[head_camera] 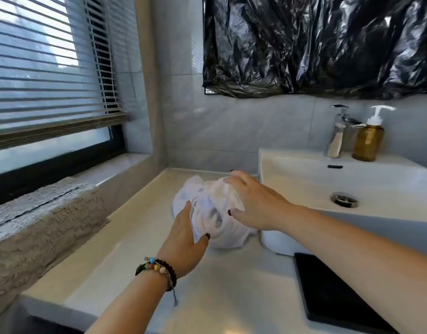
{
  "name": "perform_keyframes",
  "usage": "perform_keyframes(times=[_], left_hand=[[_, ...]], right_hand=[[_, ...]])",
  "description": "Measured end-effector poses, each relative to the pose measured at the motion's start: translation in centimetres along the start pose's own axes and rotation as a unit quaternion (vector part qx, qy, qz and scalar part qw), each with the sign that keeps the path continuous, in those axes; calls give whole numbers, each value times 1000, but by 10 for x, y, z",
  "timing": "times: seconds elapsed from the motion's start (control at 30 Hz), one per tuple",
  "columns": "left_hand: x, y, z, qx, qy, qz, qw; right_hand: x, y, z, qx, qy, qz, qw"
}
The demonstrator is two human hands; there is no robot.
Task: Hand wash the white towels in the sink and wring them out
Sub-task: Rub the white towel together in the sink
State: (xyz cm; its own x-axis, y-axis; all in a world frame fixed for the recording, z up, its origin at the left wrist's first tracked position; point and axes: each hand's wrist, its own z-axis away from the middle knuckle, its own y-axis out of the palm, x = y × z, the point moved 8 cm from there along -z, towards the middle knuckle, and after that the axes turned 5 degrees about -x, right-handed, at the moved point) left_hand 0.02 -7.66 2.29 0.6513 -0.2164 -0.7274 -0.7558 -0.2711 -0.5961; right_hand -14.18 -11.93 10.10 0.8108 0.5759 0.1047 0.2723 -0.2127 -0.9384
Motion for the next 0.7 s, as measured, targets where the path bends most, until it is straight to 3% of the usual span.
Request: perform_keyframes(times=[0.1,0.23,0.3,0.57,0.7], left_hand=[[26,1,-10,-30,-42,37,998],[48,8,-15,-54,-73,76,993],[52,6,-15,-62,-79,93,991],[39,-18,-11,-67,-72,86,991],[11,-21,-15,-19,-48,60,997]], right_hand=[[-4,34,-34,63,44,-6,997],[-28,77,-60,142,179,-52,972],[-36,88,-63,168,197,-22,966],[-13,57,-90,103,109,51,987],[-14,0,-105,38,112,35,992]])
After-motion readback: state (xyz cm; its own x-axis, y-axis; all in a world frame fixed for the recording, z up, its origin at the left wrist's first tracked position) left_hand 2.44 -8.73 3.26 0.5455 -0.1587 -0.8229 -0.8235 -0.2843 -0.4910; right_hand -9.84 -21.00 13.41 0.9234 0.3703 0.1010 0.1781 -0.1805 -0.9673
